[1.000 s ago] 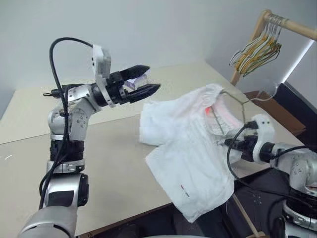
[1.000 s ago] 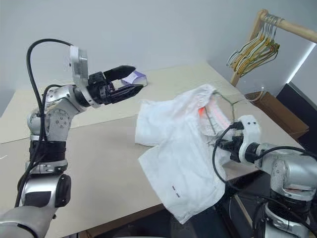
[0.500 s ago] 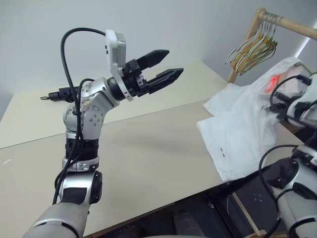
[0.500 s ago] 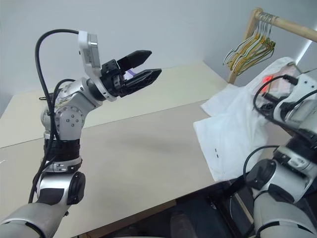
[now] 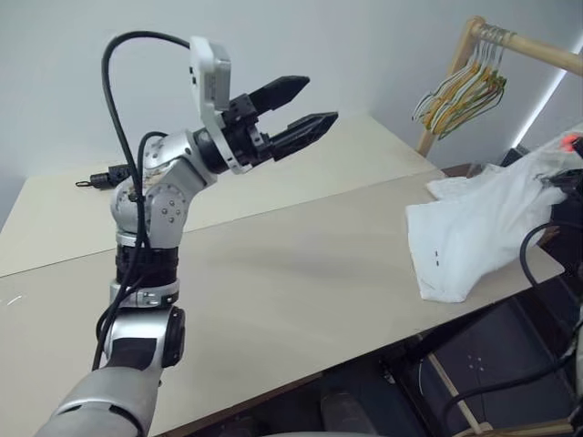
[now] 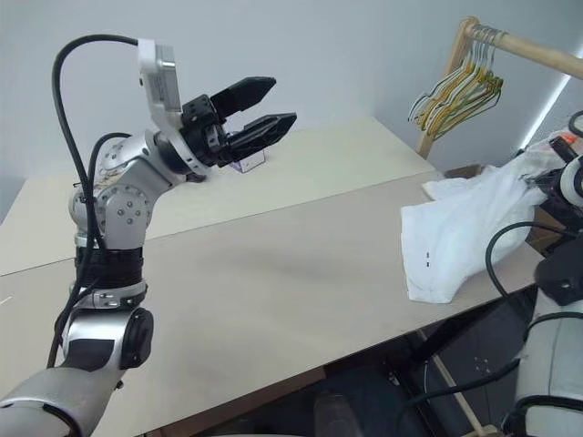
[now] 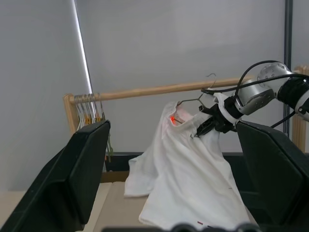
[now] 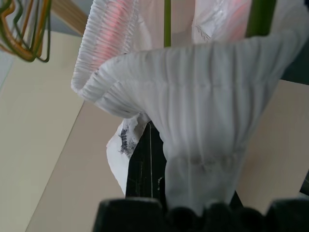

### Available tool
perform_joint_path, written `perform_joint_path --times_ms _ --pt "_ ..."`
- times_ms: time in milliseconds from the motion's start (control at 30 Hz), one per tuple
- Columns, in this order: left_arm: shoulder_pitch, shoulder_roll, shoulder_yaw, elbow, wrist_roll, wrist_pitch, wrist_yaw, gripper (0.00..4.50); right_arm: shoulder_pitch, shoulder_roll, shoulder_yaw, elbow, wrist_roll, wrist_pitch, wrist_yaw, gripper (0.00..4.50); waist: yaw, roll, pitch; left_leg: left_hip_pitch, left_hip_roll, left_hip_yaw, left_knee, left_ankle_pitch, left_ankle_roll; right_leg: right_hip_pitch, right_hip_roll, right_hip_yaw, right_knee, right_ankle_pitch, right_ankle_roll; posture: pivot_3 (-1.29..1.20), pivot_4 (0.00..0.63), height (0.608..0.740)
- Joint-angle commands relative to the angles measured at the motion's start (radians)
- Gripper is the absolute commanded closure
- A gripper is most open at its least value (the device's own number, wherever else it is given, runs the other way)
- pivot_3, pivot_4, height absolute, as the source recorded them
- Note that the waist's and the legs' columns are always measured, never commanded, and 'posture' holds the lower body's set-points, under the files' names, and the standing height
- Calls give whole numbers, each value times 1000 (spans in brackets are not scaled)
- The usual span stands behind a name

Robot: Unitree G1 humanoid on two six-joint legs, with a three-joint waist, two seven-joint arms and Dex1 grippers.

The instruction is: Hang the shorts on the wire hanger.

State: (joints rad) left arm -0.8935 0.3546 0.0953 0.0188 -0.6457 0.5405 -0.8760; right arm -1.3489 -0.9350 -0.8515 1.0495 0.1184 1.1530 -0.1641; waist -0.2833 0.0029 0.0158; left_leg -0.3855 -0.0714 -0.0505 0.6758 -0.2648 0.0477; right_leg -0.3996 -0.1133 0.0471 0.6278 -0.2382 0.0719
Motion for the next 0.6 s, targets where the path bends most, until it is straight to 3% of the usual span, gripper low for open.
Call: perform_joint_path --times_ms 33,233,600 --pt "-4 21 5 -22 3 -10 -6 17 -56 -56 -38 66 80 -136 -62 4500 1 1 0 0 0 0 0 0 0 1 0 0 -1 0 0 -265 0 740" --pt "10 40 5 -31 -3 -5 -16 17 -32 -96 -30 153 141 -234 -158 4500 12 1 1 7 0 1 0 -2 3 11 1 -1 -6 -1 2 -271 0 740" --pt "24 61 -3 -46 -12 13 -29 17 65 -126 -63 193 271 -277 -240 4500 24 2 2 6 0 1 0 -3 4 13 1 -2 -15 -1 3 -277 0 740"
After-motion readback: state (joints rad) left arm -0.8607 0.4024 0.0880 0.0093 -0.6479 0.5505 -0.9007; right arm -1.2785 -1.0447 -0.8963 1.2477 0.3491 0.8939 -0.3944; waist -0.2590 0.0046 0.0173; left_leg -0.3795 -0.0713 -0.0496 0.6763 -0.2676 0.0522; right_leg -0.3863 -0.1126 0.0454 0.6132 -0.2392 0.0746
